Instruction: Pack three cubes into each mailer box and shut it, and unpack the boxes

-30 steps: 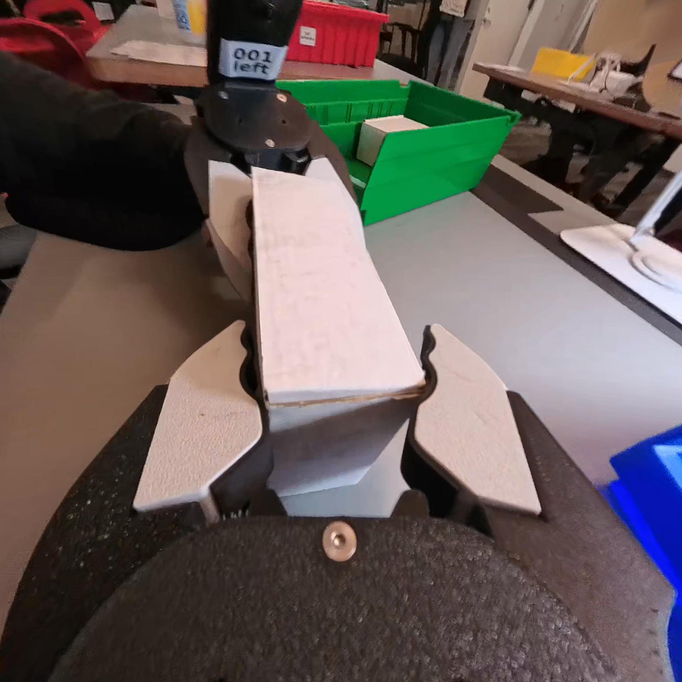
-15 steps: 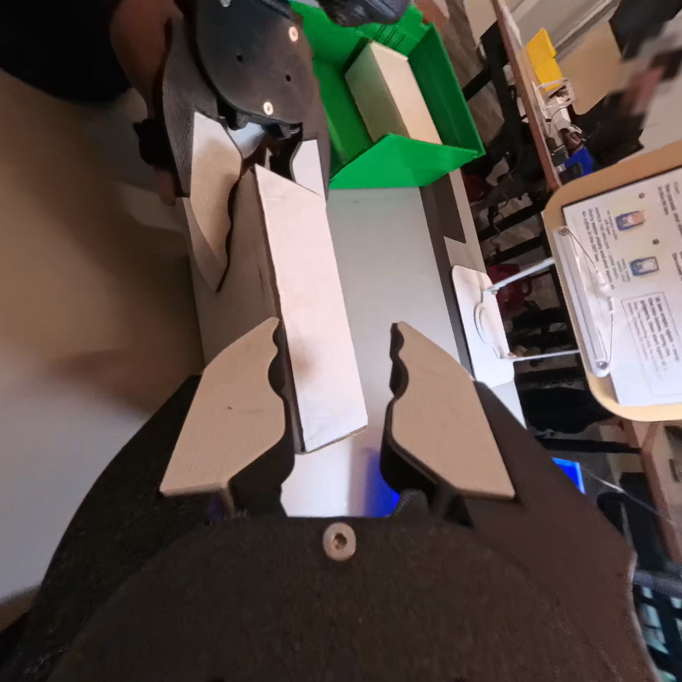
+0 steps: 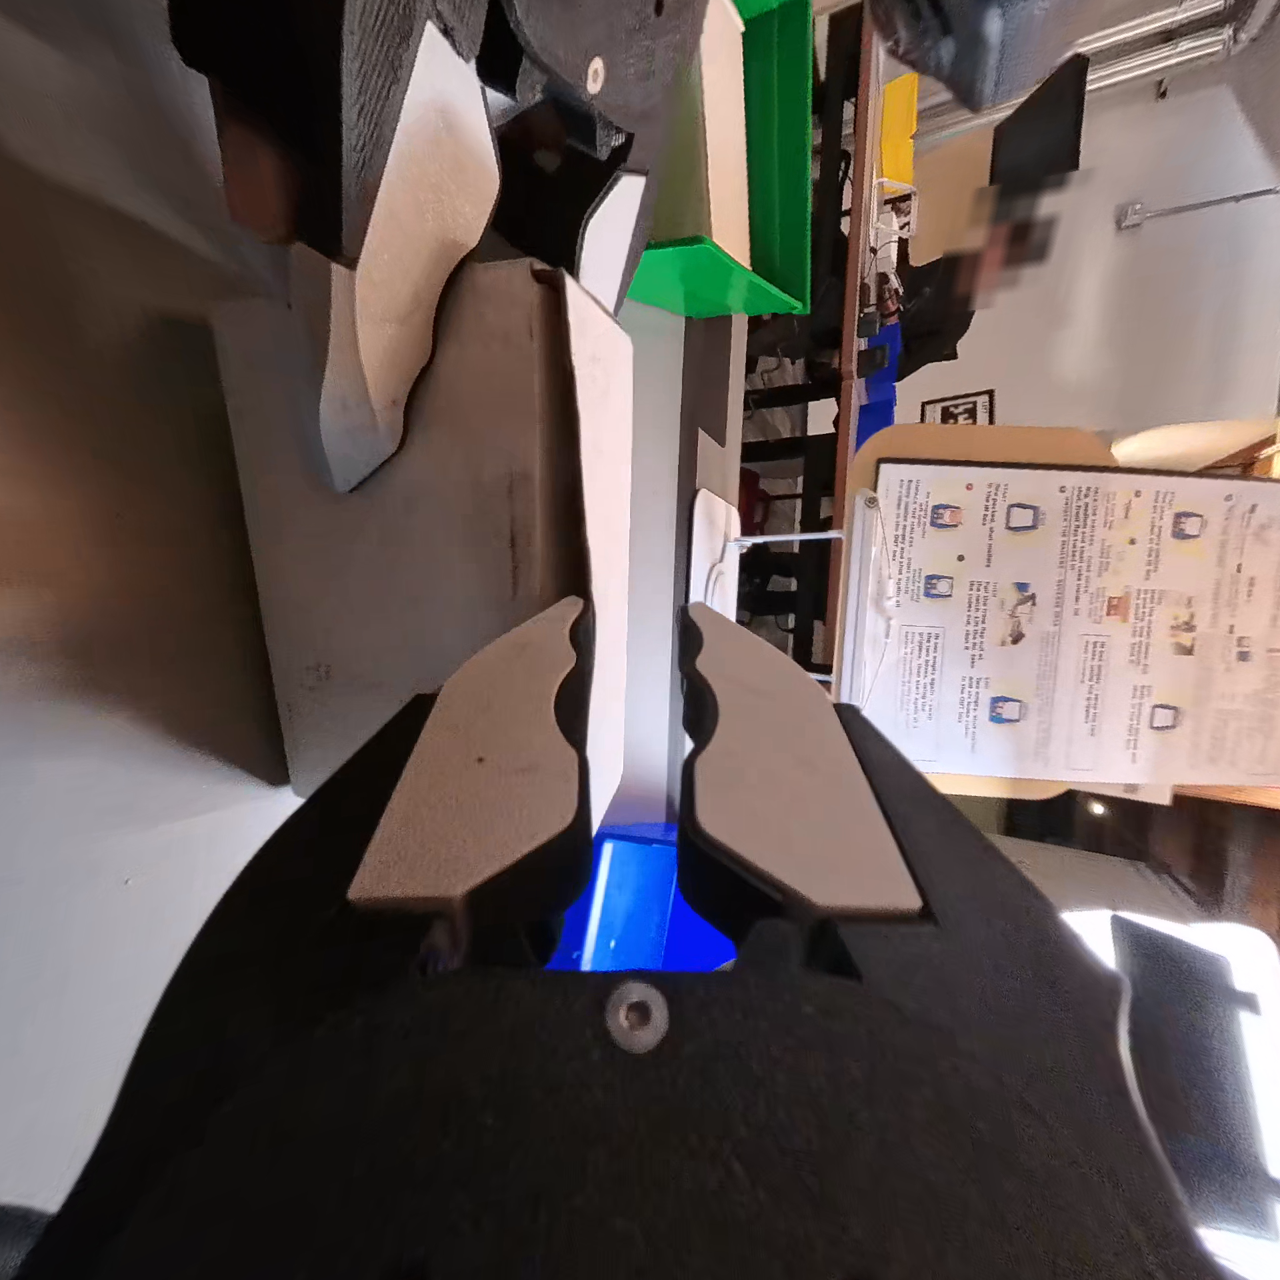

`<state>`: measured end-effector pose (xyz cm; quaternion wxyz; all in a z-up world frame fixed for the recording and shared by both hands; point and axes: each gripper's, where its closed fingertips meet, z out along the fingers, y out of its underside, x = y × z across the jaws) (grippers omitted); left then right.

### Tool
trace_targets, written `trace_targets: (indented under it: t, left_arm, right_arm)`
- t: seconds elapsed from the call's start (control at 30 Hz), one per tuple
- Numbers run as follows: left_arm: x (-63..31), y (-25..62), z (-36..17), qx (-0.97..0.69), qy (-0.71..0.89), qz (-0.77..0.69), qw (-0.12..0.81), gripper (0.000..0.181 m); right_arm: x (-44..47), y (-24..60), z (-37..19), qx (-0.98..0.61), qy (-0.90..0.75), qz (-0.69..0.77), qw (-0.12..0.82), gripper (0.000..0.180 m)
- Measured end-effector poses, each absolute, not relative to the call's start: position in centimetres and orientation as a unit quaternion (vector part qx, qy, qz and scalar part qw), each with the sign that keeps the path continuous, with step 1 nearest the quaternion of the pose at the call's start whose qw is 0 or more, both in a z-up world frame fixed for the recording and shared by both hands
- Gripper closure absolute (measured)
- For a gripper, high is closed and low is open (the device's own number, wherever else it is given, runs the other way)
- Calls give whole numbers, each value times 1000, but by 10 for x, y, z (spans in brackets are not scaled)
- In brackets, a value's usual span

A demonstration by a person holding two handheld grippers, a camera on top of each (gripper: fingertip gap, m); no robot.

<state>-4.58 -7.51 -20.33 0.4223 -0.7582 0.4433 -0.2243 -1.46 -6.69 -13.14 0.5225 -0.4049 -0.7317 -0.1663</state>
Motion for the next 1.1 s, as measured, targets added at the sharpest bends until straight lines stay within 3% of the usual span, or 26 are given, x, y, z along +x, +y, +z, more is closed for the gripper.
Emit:
trace_targets:
  t: [0.17, 0.37, 0.53, 0.67, 0.87, 1.1]
  left_arm:
    - [-47, -75, -201, -747, 460, -203, 436, 108]
    - [-56, -63, -199, -667, 529, -115, 512, 107]
    - [-66, -52, -188, -638, 517, -84, 564, 107]
    - [-83, -49, -189, -674, 482, -139, 543, 100]
    - [-83, -77, -171, -680, 437, -336, 483, 94]
    - [-78, -87, -184, -691, 461, -314, 460, 112]
  right_arm:
    - [-25, -63, -139, -381, -752, -175, 509, 178]
    - [-31, -66, -122, -453, -768, -32, 451, 178]
    - [-35, -61, -110, -475, -783, 4, 401, 179]
    - [-38, -46, -98, -482, -766, -36, 424, 178]
    - [-30, -32, -91, -512, -733, -49, 444, 178]
    - [-28, -32, -84, -533, -733, -24, 421, 178]
